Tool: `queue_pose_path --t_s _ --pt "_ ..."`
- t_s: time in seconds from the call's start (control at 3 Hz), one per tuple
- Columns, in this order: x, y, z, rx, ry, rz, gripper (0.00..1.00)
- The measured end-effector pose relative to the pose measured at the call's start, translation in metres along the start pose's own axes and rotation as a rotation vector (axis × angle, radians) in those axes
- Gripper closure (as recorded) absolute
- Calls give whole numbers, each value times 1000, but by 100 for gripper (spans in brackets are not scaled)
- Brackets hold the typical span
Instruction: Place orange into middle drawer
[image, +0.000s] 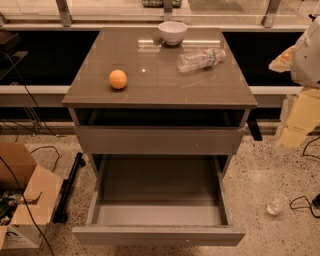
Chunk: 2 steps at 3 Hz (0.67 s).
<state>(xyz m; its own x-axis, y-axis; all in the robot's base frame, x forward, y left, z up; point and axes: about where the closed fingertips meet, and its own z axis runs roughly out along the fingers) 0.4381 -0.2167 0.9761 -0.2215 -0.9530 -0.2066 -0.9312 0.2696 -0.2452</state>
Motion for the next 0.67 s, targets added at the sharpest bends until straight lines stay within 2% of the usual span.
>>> queue_pose_path --t_s 0.33,0.67 --pt "0 0 0 0 0 0 0" --pt "-19 -7 4 22 -44 -29 0"
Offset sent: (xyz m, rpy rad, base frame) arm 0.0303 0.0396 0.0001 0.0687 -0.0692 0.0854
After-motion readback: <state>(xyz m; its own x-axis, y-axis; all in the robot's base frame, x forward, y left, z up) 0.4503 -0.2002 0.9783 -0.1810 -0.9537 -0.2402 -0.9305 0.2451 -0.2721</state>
